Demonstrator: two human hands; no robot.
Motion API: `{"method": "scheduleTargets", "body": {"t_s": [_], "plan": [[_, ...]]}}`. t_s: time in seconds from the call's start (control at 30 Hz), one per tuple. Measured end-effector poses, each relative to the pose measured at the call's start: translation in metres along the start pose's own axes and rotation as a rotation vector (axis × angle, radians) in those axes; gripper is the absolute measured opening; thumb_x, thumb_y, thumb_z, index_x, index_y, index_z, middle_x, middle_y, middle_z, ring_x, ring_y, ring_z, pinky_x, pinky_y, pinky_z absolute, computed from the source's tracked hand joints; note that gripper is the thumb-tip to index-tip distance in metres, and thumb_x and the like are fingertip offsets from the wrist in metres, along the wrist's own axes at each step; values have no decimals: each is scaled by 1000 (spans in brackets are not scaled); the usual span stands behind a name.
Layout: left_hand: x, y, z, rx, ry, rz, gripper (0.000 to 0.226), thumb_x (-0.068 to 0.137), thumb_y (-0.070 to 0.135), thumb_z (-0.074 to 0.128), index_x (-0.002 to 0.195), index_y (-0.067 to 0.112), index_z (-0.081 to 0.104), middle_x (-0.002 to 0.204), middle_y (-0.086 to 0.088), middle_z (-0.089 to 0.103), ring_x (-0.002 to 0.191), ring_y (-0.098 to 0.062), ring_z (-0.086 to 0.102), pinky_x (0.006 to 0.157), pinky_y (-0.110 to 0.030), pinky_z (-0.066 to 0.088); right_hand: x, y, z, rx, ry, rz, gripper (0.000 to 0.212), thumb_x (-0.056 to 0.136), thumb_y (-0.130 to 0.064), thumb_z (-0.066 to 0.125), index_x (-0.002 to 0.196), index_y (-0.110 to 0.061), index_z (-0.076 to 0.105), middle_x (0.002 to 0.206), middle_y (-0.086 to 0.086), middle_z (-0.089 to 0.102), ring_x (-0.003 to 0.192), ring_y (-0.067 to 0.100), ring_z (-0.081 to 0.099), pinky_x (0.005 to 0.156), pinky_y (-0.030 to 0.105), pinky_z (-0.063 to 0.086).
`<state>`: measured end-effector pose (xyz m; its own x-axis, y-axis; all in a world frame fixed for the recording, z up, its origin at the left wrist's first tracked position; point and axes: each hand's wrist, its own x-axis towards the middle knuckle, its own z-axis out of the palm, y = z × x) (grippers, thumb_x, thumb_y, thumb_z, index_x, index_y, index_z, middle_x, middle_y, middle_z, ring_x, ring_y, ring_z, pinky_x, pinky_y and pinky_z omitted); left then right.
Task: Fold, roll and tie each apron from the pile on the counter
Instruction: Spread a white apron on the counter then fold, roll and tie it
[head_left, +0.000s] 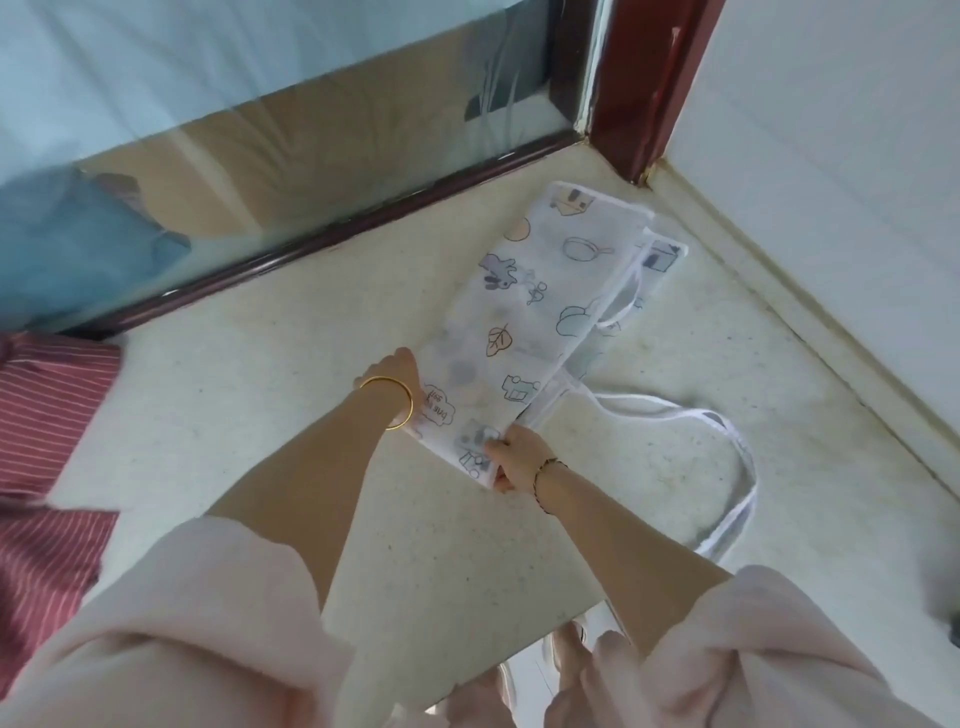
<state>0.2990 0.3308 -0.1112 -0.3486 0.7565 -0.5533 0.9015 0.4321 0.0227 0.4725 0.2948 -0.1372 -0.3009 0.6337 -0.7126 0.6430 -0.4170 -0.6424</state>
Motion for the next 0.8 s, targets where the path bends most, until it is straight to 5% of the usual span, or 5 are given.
{"method": "scheduleTargets", "body": {"t_s": [0.17, 0.27, 0.37, 0.53, 0.8], "plan": [[-24, -42, 8, -307, -794, -145, 34, 81, 20, 73, 108, 3, 62, 105, -12, 68, 97, -23, 65, 91, -32, 51, -3, -9, -21, -340, -154, 173, 13, 85, -9, 51, 72, -7, 52, 69, 11, 54, 61, 26, 54, 61, 30, 49], [-49, -59, 23, -494, -1137, -233, 37, 92, 34, 57, 111, 3, 56, 102, -12, 69, 94, -21, 67, 87, -32, 51, -13, -7, -37, -536, -290, 294, 23, 88, -13, 53, 107, 0, 57, 95, 19, 61, 80, 30, 62, 75, 34, 56], [-47, -61, 32, -661, -963, -321, 52, 88, 45, 60, 113, -1, 58, 107, -15, 68, 94, -23, 67, 82, -31, 54, -12, -4, -48, -606, -280, 332, 29, 90, -19, 53, 111, 0, 57, 110, 23, 62, 98, 34, 64, 88, 40, 54], [-31, -73, 16, -974, -594, -461, 65, 76, 52, 70, 107, -3, 58, 103, -18, 68, 90, -27, 68, 77, -37, 56, -5, -5, -45, -634, -240, 293, 29, 84, -27, 62, 98, -3, 58, 105, 20, 65, 91, 32, 66, 79, 36, 57], [2, -79, 8, -1430, 71, -489, 37, 80, 26, 72, 104, 0, 61, 104, -18, 65, 95, -33, 64, 89, -47, 52, -3, -3, -41, -749, -230, 254, 42, 86, -31, 62, 116, -2, 54, 111, 18, 63, 95, 32, 66, 81, 37, 57]]}}
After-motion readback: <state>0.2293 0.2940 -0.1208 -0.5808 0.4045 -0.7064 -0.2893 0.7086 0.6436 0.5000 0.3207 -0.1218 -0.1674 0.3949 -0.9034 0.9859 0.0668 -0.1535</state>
